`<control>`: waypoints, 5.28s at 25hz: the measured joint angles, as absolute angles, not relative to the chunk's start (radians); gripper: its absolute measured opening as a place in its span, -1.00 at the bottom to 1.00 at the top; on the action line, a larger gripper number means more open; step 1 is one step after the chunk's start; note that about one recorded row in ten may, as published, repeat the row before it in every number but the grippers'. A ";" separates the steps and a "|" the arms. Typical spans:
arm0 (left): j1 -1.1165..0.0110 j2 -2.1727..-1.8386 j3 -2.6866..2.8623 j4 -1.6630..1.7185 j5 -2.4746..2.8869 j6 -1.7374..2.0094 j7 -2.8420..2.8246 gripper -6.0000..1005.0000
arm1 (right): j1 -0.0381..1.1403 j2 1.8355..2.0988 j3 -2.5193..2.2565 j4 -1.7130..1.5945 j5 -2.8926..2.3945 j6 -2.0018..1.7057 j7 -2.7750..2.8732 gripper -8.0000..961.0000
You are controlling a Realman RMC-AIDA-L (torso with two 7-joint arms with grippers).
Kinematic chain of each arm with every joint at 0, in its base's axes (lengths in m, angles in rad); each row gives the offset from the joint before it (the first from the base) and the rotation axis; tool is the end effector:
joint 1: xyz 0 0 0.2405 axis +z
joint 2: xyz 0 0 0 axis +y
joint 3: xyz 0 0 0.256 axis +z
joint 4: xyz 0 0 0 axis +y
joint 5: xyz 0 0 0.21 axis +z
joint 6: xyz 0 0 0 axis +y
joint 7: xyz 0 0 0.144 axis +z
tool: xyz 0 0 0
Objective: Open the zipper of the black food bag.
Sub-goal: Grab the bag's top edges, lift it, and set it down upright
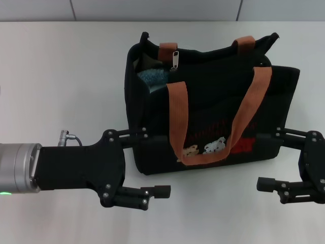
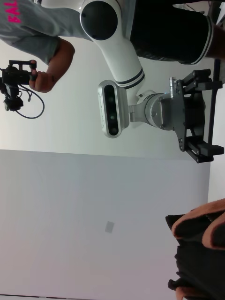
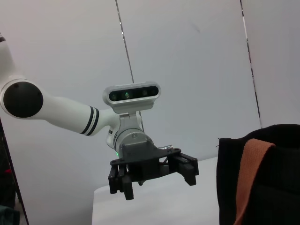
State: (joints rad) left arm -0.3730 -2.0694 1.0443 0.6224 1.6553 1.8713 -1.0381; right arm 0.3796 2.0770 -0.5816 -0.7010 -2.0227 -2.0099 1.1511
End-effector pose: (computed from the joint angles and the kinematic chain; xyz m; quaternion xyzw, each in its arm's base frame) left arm -0.2402 0.2498 -0.0154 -0.9308 -0.0359 -0.3638 0.0008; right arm 0.2739 0.2458 0.0255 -0.9364 0.1110 0.3304 0.0401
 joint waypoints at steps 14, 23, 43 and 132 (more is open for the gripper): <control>-0.327 -2.067 1.011 0.586 1.585 1.893 -0.963 0.63 | 0.383 2.079 -0.574 -0.684 -2.015 -2.009 1.149 0.75; -0.289 -2.079 0.818 0.406 1.576 1.812 -0.765 0.61 | 0.377 2.079 -0.574 -0.684 -2.014 -2.000 1.149 0.75; -0.434 -2.080 0.577 -0.224 1.526 1.623 0.039 0.49 | 0.371 2.079 -0.574 -0.684 -2.014 -1.999 1.149 0.75; -0.540 -2.080 0.586 0.134 1.527 1.950 -0.081 -0.68 | 0.483 2.088 -1.235 -1.331 -1.711 -1.302 1.352 0.47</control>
State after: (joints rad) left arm -0.5396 -2.0801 0.5861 0.1335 1.5275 1.9502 -0.0808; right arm 0.4834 2.0878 -1.2345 -1.3314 -1.7111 -1.3017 1.3521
